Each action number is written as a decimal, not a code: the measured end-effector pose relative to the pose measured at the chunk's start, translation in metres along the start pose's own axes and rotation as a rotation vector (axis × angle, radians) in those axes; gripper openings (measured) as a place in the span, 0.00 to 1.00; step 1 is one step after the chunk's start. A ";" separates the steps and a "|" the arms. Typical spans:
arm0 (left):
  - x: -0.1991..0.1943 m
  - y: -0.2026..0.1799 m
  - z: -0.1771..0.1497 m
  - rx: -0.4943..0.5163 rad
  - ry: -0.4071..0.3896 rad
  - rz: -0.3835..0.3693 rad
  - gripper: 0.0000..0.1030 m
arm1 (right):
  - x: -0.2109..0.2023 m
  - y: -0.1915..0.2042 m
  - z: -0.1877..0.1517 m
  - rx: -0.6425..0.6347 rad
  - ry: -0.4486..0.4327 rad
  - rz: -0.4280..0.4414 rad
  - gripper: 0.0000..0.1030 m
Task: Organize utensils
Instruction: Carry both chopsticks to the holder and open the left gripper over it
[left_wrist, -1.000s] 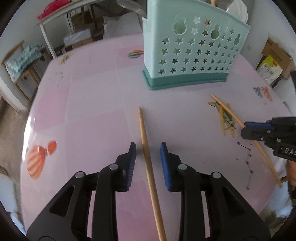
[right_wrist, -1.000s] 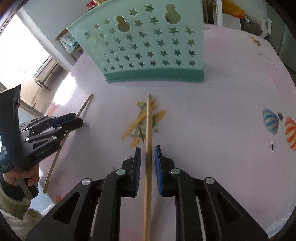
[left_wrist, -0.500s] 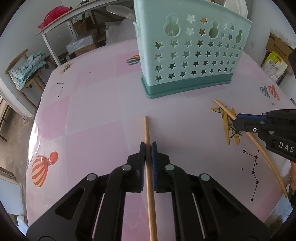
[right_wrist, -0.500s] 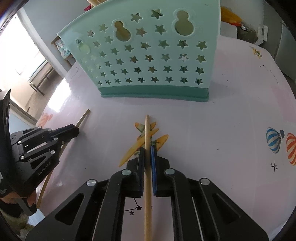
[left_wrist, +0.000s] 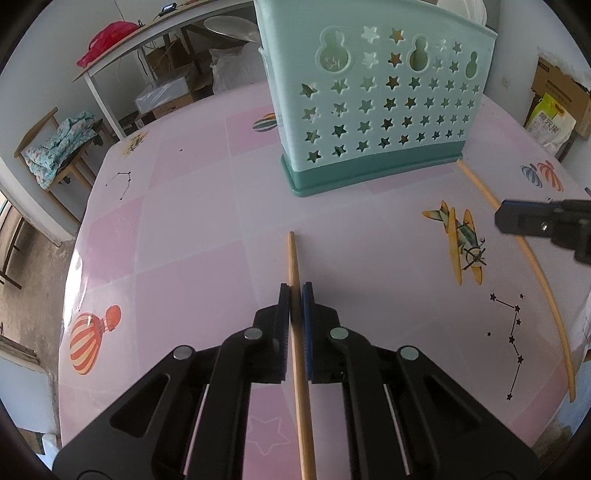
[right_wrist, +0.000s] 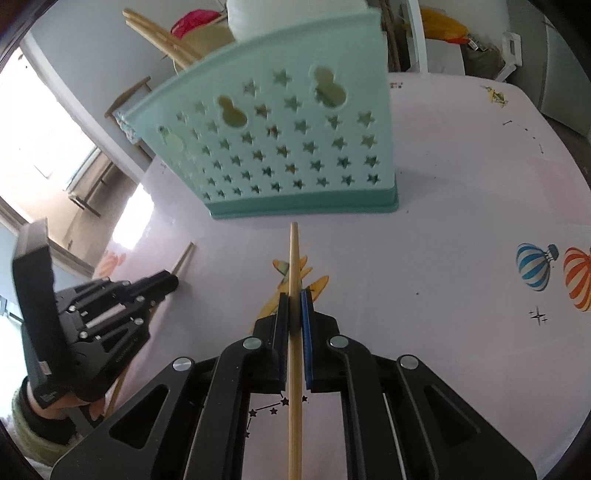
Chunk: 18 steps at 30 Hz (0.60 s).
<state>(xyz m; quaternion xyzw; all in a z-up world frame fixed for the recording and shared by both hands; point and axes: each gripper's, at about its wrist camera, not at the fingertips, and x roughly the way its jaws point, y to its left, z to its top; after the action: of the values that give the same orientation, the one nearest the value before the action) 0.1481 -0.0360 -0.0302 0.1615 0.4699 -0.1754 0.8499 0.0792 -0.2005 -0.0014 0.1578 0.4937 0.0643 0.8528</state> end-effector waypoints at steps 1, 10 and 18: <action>0.000 0.000 0.000 0.001 0.000 0.001 0.05 | -0.002 0.000 0.001 0.003 -0.005 0.003 0.07; -0.002 -0.001 -0.001 0.011 -0.001 0.007 0.05 | -0.023 0.002 0.008 0.014 -0.064 0.025 0.07; -0.003 -0.003 -0.003 0.021 -0.003 0.014 0.05 | -0.027 0.004 0.007 0.011 -0.075 0.028 0.07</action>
<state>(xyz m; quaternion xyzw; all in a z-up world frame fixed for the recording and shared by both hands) 0.1430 -0.0367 -0.0291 0.1735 0.4657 -0.1745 0.8500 0.0720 -0.2050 0.0255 0.1718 0.4595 0.0676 0.8688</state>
